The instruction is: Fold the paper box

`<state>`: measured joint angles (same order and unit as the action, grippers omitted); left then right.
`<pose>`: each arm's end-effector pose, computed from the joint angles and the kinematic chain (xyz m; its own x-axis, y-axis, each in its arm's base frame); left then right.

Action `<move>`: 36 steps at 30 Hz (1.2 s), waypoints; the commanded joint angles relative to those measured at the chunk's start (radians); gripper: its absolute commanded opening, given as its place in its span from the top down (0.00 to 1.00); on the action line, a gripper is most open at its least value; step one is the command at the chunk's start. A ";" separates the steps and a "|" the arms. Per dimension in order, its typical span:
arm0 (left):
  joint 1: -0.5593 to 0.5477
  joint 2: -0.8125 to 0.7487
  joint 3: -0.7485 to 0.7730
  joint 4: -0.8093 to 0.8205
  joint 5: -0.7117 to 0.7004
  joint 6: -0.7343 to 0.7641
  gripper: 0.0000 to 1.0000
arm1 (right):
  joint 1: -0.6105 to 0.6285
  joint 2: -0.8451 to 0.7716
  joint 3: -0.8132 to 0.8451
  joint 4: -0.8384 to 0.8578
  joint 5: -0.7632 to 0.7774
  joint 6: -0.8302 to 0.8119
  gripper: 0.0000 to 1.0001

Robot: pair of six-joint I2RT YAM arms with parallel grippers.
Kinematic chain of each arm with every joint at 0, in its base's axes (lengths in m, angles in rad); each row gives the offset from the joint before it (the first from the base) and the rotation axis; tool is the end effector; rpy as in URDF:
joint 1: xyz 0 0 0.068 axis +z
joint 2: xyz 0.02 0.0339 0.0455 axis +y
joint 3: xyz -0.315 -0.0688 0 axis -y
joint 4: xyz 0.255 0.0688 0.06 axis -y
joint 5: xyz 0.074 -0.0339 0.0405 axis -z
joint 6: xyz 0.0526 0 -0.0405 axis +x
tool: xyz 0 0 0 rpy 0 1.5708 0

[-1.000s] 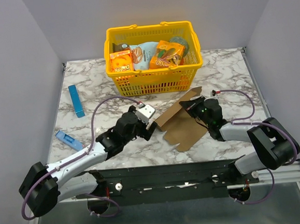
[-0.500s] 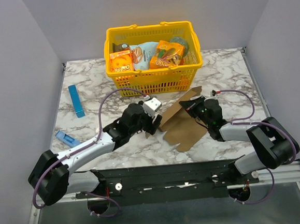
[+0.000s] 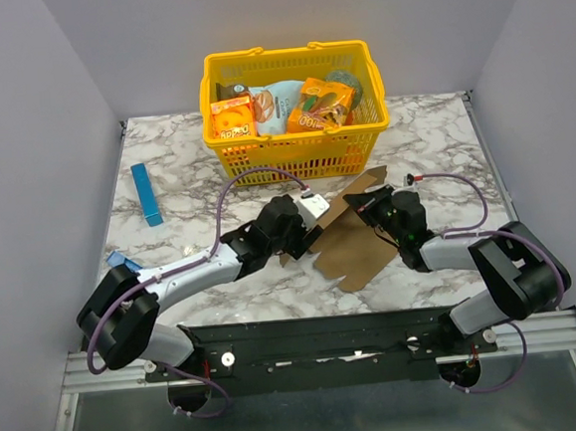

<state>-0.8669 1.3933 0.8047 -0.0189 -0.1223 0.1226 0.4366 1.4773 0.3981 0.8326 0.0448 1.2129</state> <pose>0.2077 -0.2348 0.2598 -0.2821 0.5198 -0.8064 0.7318 0.6601 0.1695 0.2607 0.1190 0.1998 -0.4363 0.8290 -0.3499 0.0730 0.4202 0.9045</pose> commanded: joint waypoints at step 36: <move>0.002 -0.049 -0.122 0.298 0.047 -0.090 0.05 | -0.018 -0.017 -0.044 0.013 -0.008 -0.018 0.99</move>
<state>-0.8898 1.4559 0.7162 0.2806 -0.2096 0.0814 0.4232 1.4754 0.3744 0.8650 0.0383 1.2182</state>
